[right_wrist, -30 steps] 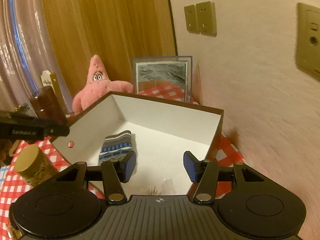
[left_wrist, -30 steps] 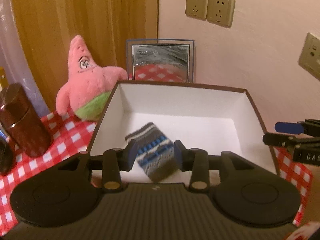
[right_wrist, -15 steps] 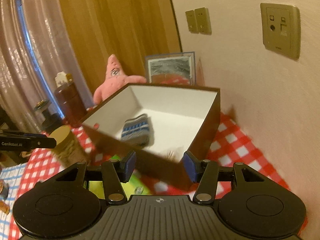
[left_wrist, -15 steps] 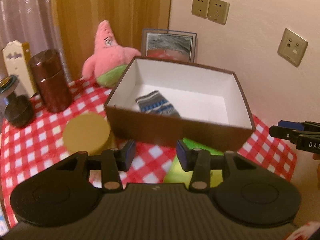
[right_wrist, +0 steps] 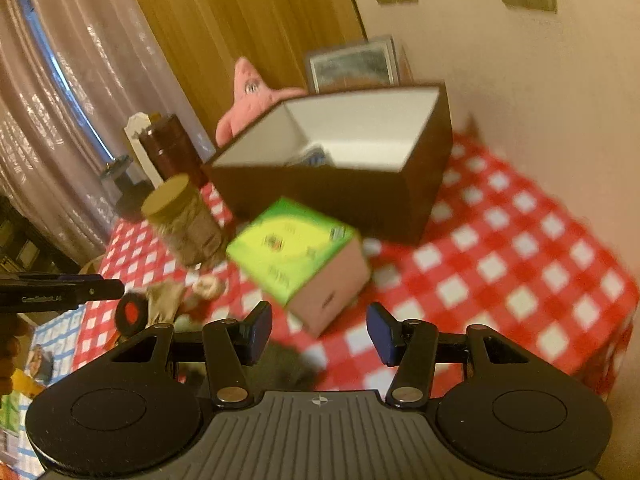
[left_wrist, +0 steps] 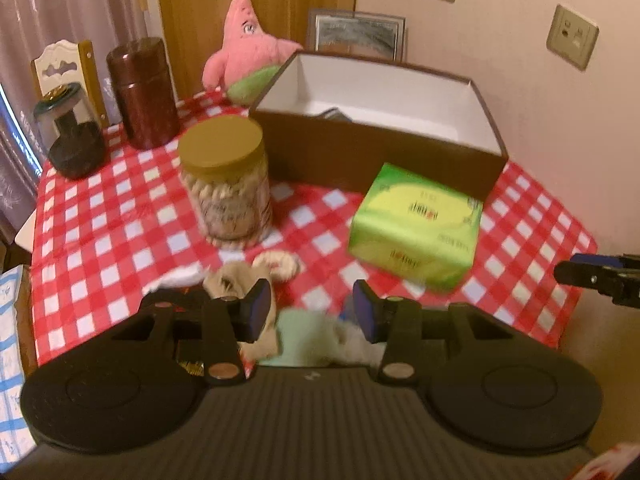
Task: Organize soft objects
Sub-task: 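Move both tools back over the table toward the white paper strip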
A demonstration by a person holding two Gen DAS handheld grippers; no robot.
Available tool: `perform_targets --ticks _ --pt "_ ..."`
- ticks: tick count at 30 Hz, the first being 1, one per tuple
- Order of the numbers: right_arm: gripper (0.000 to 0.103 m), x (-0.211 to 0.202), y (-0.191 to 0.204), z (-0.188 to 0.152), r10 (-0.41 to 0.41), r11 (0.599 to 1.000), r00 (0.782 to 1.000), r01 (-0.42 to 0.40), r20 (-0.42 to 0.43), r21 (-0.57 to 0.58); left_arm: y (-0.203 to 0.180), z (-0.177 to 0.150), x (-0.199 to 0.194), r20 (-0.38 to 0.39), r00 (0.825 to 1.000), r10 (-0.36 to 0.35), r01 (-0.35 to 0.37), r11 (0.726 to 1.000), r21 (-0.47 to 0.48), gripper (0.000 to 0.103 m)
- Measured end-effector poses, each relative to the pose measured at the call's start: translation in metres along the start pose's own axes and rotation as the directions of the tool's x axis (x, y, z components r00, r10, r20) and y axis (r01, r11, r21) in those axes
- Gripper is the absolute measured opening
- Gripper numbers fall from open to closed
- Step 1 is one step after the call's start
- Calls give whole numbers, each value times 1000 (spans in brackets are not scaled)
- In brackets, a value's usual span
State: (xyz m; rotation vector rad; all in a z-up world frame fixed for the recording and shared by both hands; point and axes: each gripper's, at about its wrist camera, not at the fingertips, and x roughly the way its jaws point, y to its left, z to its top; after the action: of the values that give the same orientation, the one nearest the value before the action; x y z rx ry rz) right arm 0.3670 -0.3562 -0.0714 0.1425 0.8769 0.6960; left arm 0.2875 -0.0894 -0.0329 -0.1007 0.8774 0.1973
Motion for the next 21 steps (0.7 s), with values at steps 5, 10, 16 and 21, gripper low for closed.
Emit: perform_targets --ticks 5,10,16,21 --pt "53 3 9 -33 -13 996 997 20 -80 84 11 -24 -2 -38 999 -17 17 1000 4 42" --pt "53 14 25 -67 -50 989 987 70 -151 130 22 -51 -1 -79 995 -60 62 998 21 42" --pt "52 34 46 -96 -94 982 975 124 -200 142 31 -72 3 -100 991 -88 93 994 54 42" --pt "44 48 58 -112 -139 970 967 176 -211 168 37 -83 6 -104 990 -97 106 990 89 42"
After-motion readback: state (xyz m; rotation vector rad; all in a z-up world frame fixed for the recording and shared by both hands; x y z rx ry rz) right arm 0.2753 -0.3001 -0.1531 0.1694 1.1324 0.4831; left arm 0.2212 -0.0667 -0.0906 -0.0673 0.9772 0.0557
